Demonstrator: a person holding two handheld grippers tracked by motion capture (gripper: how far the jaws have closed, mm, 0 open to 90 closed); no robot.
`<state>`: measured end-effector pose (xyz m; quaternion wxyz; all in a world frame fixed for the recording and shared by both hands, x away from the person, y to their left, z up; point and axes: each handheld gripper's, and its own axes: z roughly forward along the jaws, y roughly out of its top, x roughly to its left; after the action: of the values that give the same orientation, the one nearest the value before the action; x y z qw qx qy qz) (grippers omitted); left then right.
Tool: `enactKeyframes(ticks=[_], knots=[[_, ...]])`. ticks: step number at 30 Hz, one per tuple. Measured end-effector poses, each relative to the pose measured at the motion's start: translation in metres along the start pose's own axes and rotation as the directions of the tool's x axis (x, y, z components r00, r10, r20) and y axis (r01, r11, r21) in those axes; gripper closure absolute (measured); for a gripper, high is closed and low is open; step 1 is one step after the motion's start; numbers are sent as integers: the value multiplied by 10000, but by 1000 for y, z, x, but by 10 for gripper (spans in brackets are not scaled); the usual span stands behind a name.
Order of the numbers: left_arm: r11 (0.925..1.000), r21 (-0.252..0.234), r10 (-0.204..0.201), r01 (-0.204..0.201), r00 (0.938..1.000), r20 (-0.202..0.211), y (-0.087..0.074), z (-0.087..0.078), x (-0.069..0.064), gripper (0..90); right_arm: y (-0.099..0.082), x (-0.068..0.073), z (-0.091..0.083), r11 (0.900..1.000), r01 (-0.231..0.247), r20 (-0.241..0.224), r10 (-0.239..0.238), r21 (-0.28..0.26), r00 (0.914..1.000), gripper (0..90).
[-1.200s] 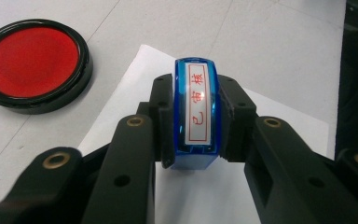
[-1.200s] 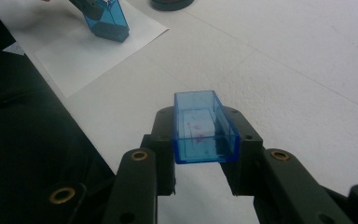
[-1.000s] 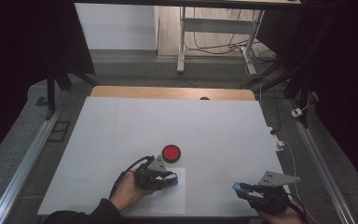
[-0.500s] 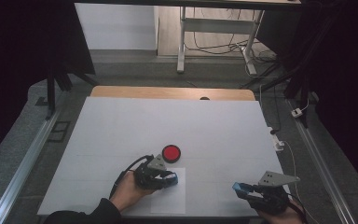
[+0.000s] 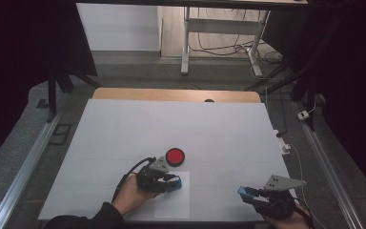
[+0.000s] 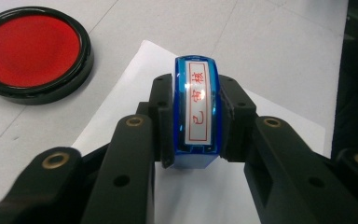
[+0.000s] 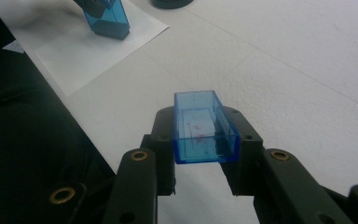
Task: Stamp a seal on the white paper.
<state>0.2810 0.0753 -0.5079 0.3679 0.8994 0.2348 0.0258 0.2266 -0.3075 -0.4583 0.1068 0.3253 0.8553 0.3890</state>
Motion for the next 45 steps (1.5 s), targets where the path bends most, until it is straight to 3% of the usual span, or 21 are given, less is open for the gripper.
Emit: enactKeyframes(ticks=[5, 11, 17, 24, 36, 45], knots=[[9993, 159, 333, -328, 9988, -358, 2, 0, -6, 705, 0, 0, 0, 10000, -7, -9, 7, 7, 10000, 683], [9998, 170, 126, -123, 9997, -193, 2, 0, -4, 704, 0, 0, 0, 10000, 0, -11, 0, -6, 10000, 683], [9973, 556, 501, -476, 9978, -437, 7, 0, -7, 702, 0, 0, 0, 10000, 4, -14, -4, -16, 10000, 683], [9955, 751, 625, -585, 9967, -524, 12, -2, -8, 702, 0, 0, 0, 10000, 19, -36, -19, -22, 10000, 683], [9998, -118, 176, -179, 9996, -238, 15, -21, -5, 702, 0, 0, 0, 10000, -33, -59, 33, -40, 10000, 683], [9952, -982, -20, 42, 9998, 222, 18, -38, -3, 701, 0, 0, 0, 10000, -35, -67, 35, -35, 10000, 683]])
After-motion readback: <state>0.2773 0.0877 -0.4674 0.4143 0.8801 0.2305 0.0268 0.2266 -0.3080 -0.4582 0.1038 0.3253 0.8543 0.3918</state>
